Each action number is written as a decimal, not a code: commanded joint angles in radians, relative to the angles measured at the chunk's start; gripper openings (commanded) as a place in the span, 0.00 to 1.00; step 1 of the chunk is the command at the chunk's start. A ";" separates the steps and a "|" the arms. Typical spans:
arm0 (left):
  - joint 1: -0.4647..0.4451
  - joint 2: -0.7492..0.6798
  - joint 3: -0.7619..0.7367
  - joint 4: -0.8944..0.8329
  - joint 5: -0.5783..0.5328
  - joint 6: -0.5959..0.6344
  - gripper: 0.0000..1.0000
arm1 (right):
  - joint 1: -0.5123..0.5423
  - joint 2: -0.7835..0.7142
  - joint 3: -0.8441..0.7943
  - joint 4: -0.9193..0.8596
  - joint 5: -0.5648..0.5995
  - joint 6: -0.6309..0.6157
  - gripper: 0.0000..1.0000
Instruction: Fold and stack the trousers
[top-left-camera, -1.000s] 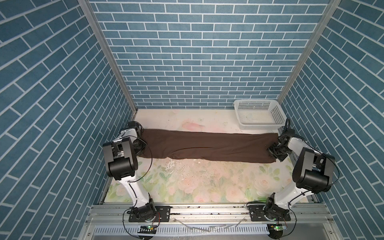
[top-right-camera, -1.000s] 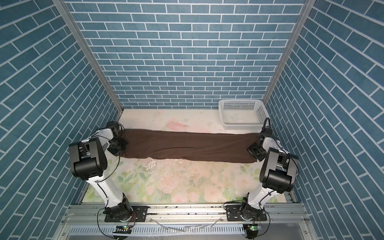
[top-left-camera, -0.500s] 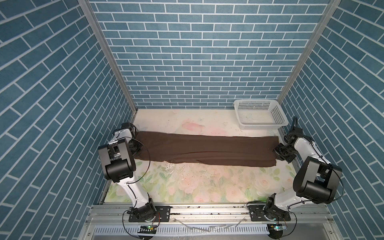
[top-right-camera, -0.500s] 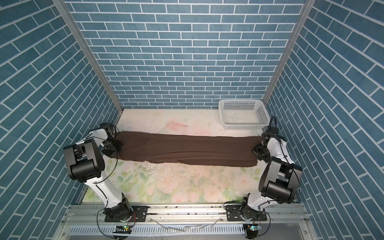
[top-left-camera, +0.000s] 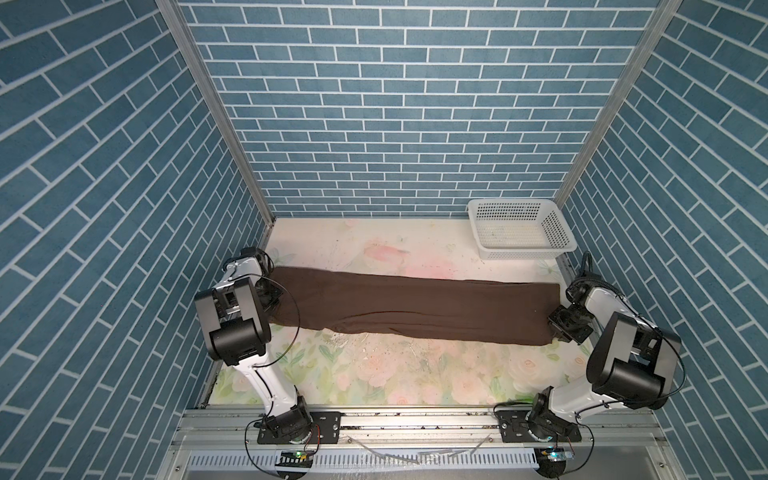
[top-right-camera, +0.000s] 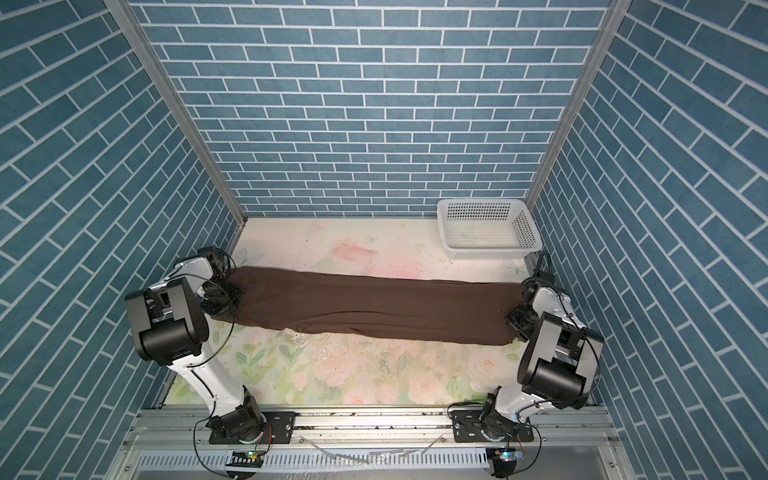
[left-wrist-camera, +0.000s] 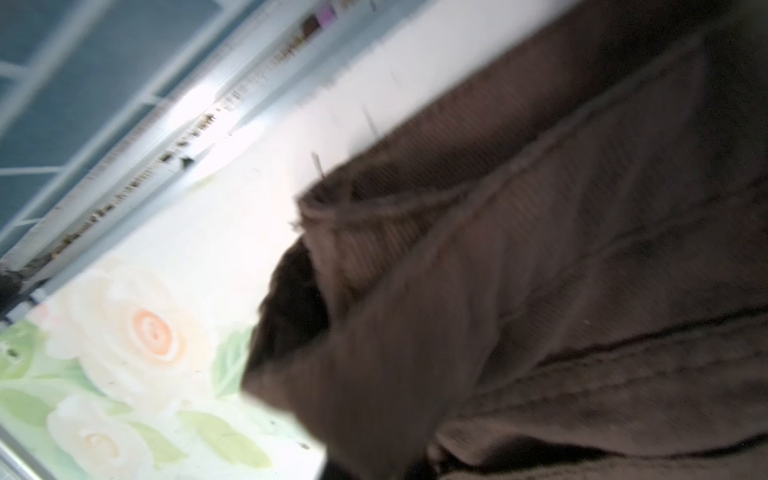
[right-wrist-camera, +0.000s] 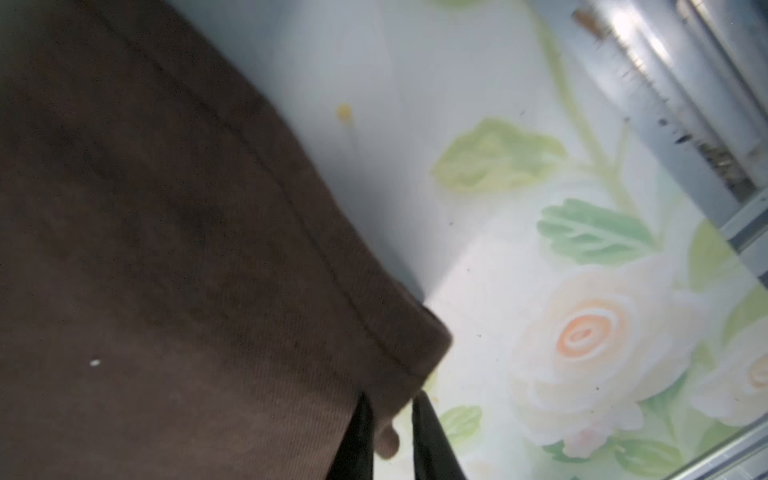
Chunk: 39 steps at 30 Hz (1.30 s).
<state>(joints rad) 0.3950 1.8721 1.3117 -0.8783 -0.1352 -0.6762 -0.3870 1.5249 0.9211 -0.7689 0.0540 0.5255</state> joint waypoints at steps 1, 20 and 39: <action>0.014 -0.055 0.025 -0.030 -0.040 0.006 0.58 | -0.001 -0.053 0.054 0.018 0.061 -0.009 0.24; -0.505 -0.035 0.103 0.084 0.136 0.039 0.10 | 0.565 -0.192 -0.163 0.650 -0.175 -0.039 0.00; -0.537 0.243 0.246 0.180 0.285 0.024 0.13 | 0.832 0.269 0.119 0.694 -0.150 -0.077 0.00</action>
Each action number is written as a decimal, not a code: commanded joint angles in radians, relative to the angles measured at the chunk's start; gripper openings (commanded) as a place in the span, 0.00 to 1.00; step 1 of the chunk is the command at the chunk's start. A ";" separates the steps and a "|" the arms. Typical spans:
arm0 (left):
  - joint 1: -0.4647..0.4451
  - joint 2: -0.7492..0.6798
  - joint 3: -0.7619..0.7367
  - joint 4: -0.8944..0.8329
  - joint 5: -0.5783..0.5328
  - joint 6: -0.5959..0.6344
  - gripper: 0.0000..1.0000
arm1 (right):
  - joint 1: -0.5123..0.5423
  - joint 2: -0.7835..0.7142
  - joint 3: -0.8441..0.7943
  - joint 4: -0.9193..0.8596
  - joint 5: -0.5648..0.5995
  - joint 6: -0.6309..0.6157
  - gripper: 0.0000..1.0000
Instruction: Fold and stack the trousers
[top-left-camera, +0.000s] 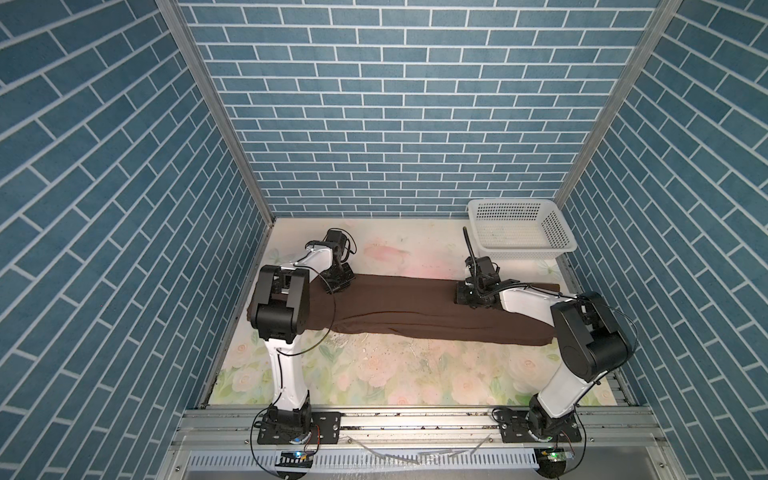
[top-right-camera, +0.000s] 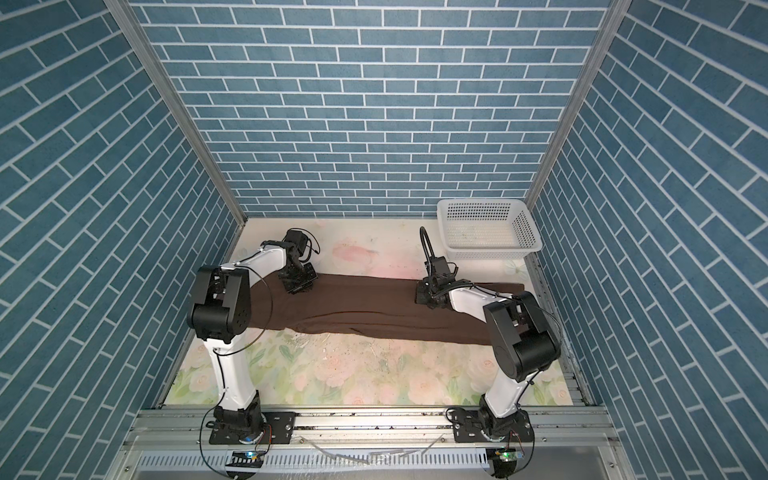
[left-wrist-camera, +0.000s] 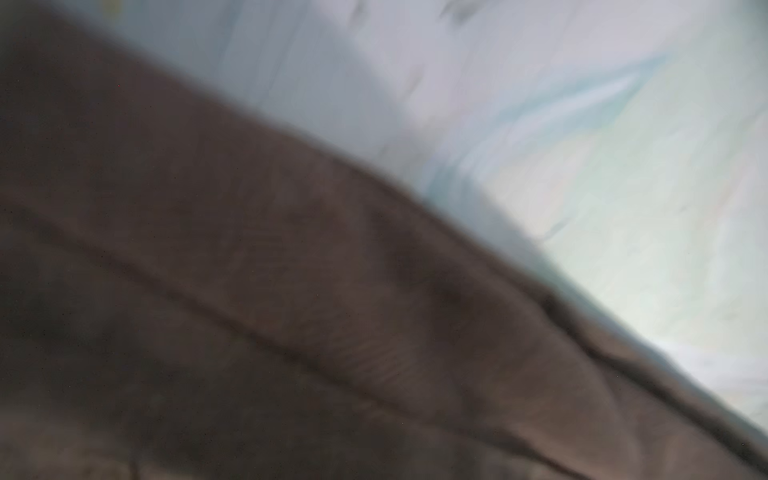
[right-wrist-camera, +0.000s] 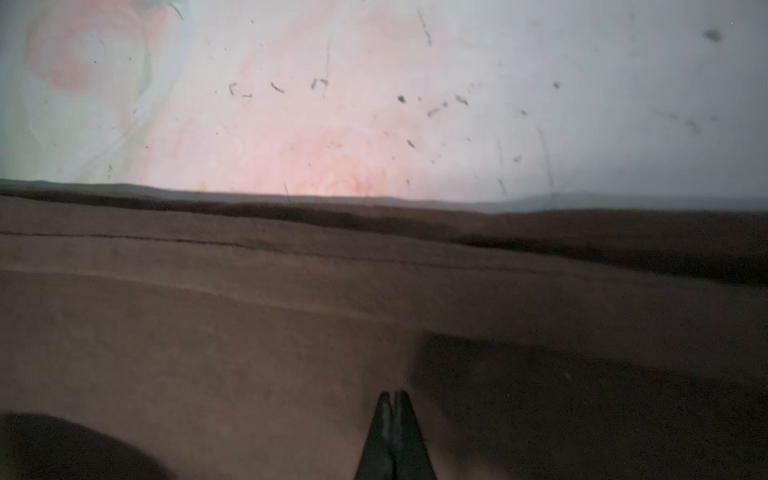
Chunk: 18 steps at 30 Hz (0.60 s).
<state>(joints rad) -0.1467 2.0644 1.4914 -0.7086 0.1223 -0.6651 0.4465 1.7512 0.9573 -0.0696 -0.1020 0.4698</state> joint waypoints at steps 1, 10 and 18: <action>0.006 0.071 0.098 0.003 0.034 0.016 0.14 | -0.002 0.069 0.118 -0.030 0.008 -0.026 0.00; 0.042 0.259 0.381 -0.105 0.115 0.033 0.15 | -0.002 0.226 0.365 -0.133 -0.004 -0.025 0.00; 0.100 0.146 0.331 -0.110 0.134 0.039 0.16 | -0.002 0.192 0.404 -0.176 0.008 -0.016 0.00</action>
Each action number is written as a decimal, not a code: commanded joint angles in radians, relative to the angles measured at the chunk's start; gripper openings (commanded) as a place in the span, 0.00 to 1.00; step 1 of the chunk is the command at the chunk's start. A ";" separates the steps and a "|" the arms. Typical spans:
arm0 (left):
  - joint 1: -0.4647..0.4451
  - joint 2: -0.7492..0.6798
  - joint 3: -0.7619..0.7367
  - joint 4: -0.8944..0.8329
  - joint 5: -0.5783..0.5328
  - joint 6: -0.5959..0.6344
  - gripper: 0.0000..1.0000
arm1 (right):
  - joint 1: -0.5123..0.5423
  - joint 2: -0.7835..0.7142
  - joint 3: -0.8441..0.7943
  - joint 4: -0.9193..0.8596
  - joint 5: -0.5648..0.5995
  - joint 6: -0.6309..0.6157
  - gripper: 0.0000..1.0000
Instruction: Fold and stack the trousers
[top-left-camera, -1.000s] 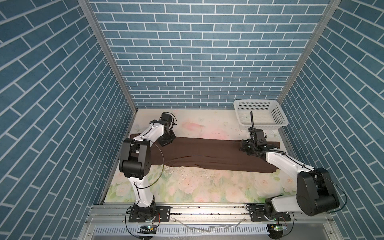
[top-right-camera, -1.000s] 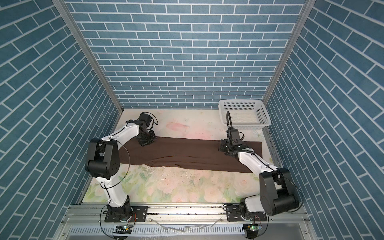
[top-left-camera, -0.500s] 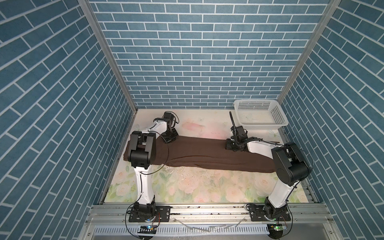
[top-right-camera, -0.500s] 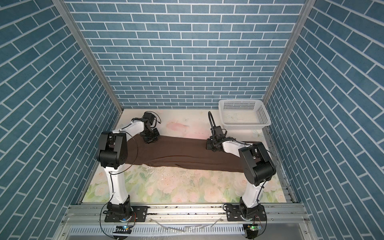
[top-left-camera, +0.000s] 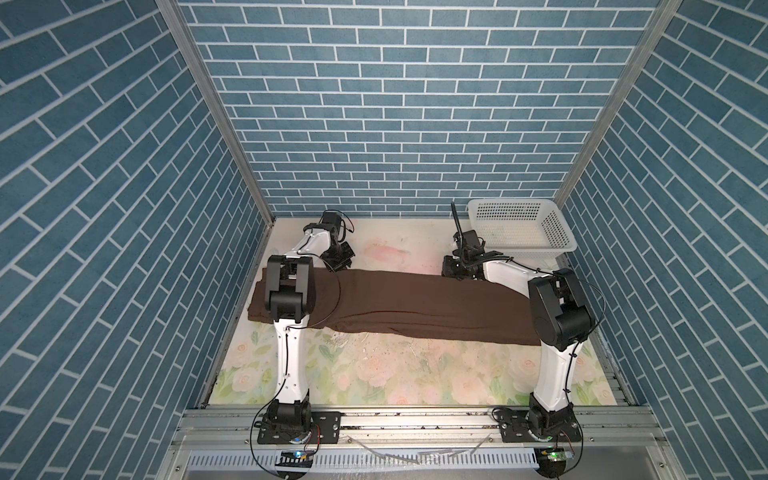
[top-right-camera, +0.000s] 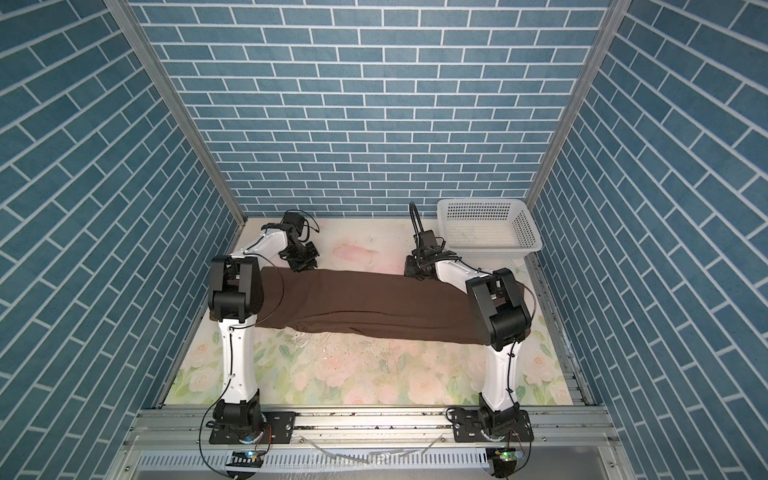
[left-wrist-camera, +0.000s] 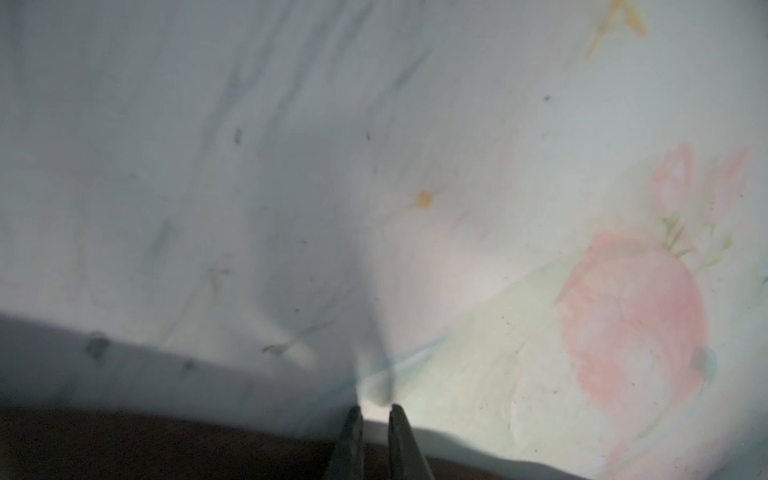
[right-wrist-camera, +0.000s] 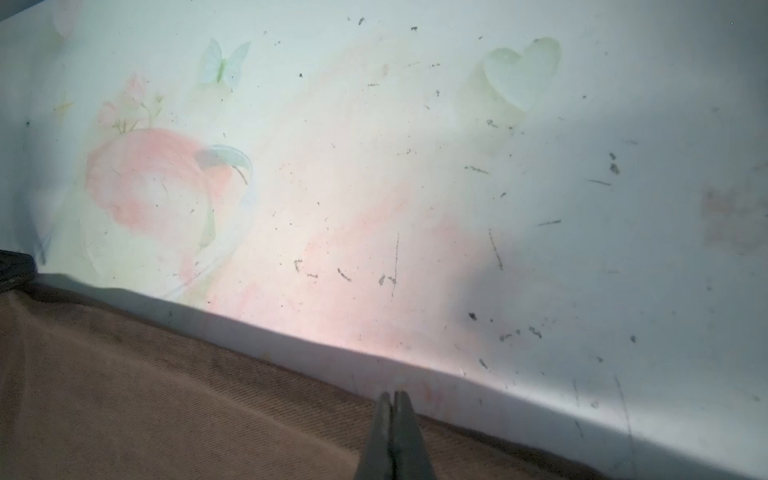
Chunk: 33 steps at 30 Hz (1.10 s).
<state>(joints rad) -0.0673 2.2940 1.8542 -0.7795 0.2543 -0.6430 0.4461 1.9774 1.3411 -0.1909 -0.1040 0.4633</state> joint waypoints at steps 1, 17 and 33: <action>0.028 -0.117 -0.061 -0.037 -0.001 0.017 0.16 | -0.001 -0.051 0.004 -0.058 0.010 -0.013 0.00; 0.053 -0.586 -0.573 -0.032 -0.129 0.012 0.15 | 0.350 -0.398 -0.343 -0.155 0.232 -0.174 0.08; 0.072 -0.735 -0.768 0.035 -0.089 0.010 0.28 | 0.655 -0.359 -0.413 -0.153 0.458 -0.148 0.42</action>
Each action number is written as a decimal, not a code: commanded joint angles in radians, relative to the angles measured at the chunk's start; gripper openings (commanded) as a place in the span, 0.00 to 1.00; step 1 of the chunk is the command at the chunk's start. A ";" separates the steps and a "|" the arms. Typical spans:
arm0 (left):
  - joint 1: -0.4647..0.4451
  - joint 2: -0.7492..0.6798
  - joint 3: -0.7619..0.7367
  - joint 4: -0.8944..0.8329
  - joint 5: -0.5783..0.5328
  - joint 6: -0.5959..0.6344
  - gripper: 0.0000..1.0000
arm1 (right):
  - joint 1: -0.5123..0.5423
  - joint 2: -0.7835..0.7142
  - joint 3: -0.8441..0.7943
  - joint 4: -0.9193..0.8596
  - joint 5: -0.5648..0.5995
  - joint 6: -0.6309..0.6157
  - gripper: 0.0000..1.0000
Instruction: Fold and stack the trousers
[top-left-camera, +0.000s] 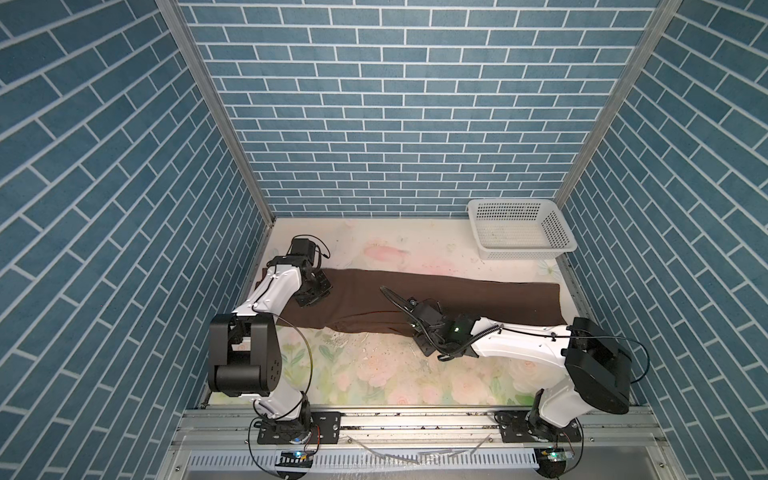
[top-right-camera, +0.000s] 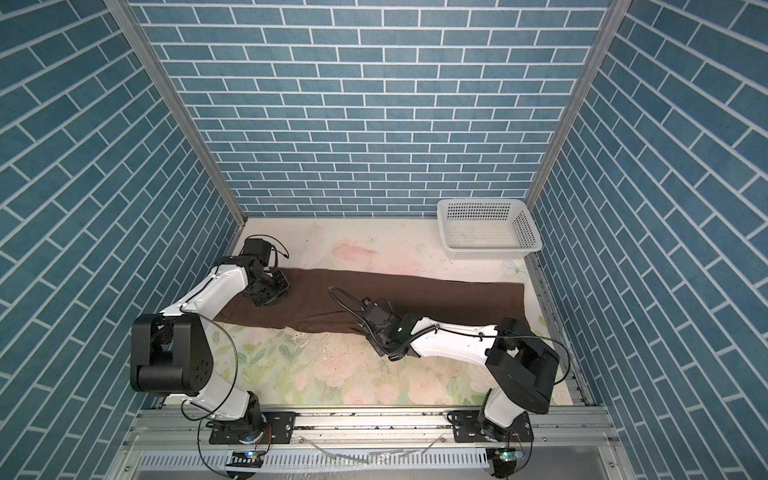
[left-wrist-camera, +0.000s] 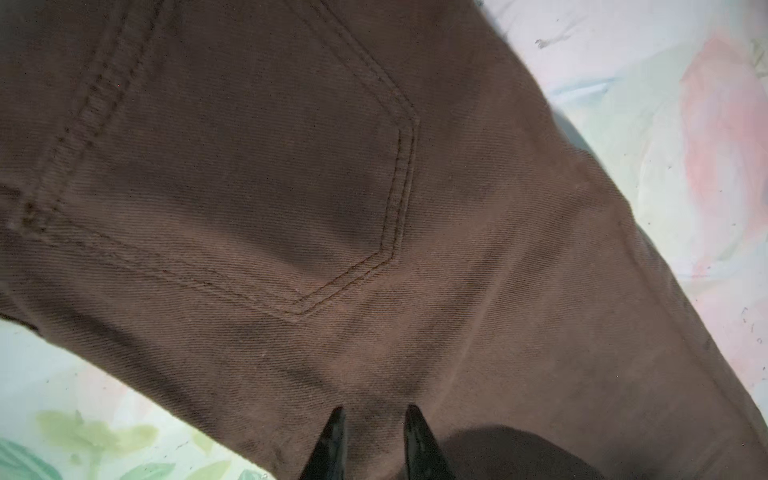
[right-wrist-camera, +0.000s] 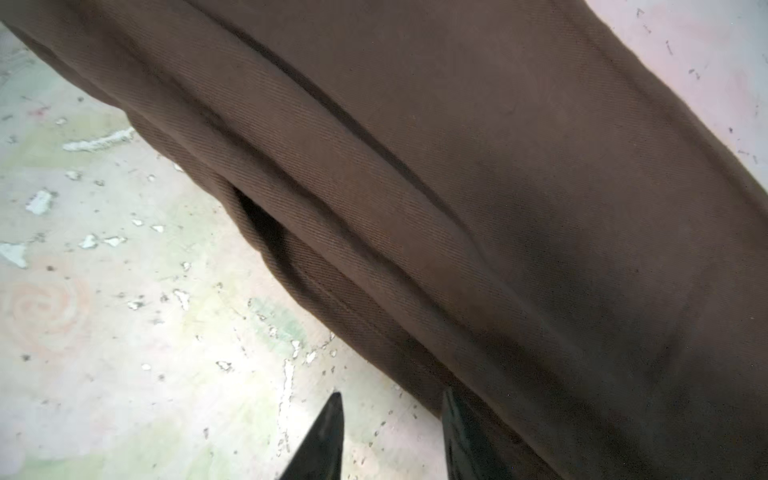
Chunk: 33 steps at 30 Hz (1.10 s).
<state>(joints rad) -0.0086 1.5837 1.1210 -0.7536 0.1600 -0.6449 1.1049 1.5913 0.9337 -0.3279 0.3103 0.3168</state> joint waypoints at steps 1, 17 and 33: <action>0.022 -0.033 -0.050 0.019 0.009 0.009 0.28 | -0.009 0.036 0.007 -0.025 0.031 -0.014 0.42; 0.071 0.031 -0.062 0.078 0.082 -0.006 0.29 | -0.071 0.150 0.180 -0.087 -0.039 -0.097 0.49; 0.148 0.002 -0.103 0.065 0.116 0.017 0.30 | -0.111 0.229 0.224 -0.066 -0.188 -0.105 0.39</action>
<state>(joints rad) 0.1276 1.6169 1.0370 -0.6792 0.2653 -0.6399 1.0100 1.8194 1.1217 -0.3885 0.1291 0.2123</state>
